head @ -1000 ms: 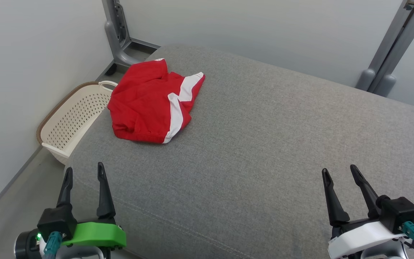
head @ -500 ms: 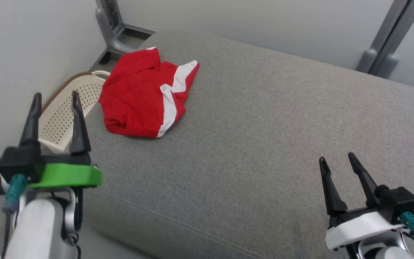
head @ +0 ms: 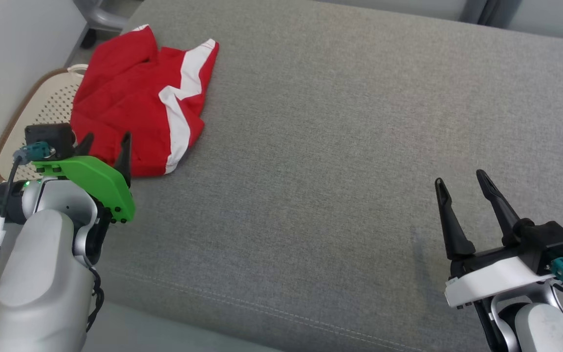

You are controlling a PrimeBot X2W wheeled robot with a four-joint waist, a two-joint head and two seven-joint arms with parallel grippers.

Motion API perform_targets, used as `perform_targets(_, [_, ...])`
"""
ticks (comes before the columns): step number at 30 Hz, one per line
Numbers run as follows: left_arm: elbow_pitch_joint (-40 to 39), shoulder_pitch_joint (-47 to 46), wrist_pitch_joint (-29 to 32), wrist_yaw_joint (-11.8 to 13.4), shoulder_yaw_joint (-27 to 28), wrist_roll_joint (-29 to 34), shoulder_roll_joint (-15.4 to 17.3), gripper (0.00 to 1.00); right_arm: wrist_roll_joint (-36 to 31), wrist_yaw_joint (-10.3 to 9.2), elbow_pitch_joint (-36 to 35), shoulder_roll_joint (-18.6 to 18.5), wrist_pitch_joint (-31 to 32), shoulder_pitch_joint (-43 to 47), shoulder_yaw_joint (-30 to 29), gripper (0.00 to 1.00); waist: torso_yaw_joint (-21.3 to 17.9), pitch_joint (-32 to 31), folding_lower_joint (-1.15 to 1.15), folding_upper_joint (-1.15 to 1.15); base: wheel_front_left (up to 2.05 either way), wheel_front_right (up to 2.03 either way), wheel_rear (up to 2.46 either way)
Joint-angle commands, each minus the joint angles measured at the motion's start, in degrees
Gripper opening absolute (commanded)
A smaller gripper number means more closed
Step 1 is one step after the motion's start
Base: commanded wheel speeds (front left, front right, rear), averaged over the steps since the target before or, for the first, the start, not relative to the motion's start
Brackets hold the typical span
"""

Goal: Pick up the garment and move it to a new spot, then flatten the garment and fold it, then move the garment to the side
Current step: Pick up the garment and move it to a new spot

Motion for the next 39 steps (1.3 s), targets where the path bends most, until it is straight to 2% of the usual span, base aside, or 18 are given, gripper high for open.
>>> perform_targets(1, [2.91,-1.90,0.41,-0.84,-0.53,-1.09,-0.81,1.00,0.02,-0.09,-0.21,-0.73,-0.15,-1.02,-0.58,1.00,-4.75,5.87,-0.01,0.00,0.00,0.00,0.00])
perform_targets(9, [14.74,-7.31,-0.80,-2.25,-3.87,-1.72,-2.07,1.00,0.99,-0.09,-1.92,-3.71,1.56,-3.20,0.26,1.00,-5.99,10.67,-0.01,0.00,0.00,0.00,0.00])
perform_targets(16, [25.60,-10.74,-0.84,-2.58,-5.93,-3.09,-2.96,1.00,1.63,-0.09,-2.37,-4.45,2.11,-4.23,0.49,1.00,-7.43,12.30,-0.01,0.00,0.00,0.00,0.00])
perform_targets(17, [26.85,-11.15,-1.32,-2.59,-6.09,-3.02,-2.94,0.87,1.76,-0.09,-2.26,-4.44,2.07,-4.26,0.54,1.00,-7.63,12.33,-0.01,0.00,0.00,0.00,0.00])
perform_targets(18, [27.96,-11.57,-1.85,-2.61,-6.22,-2.98,-2.94,0.49,1.77,-0.09,-2.15,-4.36,1.96,-4.27,0.51,1.00,-7.81,12.30,-0.01,0.00,0.00,0.00,0.00])
perform_targets(19, [29.01,-12.06,-2.59,-2.42,-6.44,-2.48,-2.68,0.29,1.80,-0.09,-2.02,-4.23,1.85,-4.24,0.46,1.00,-7.97,12.21,-0.01,0.00,0.00,0.00,0.00])
perform_targets(21, [30.86,-12.91,-4.02,-1.70,-6.71,-1.89,-2.27,0.00,1.92,-0.09,-1.69,-4.08,1.63,-4.15,0.31,1.00,-8.26,11.86,-0.01,0.00,0.00,0.00,0.00])
perform_targets(31, [30.79,-16.51,-15.62,0.49,-7.70,0.46,-0.87,0.00,2.28,-0.09,-0.06,-2.76,0.48,-2.73,-0.47,1.00,-7.77,8.25,-0.01,0.00,0.00,0.00,0.00])
perform_targets(39, [21.93,-15.55,-21.60,1.46,-10.05,2.79,-1.50,0.00,2.73,-0.09,1.64,-1.12,-0.79,-1.32,-0.08,1.00,-8.07,4.24,-0.01,0.00,0.00,0.00,0.00])
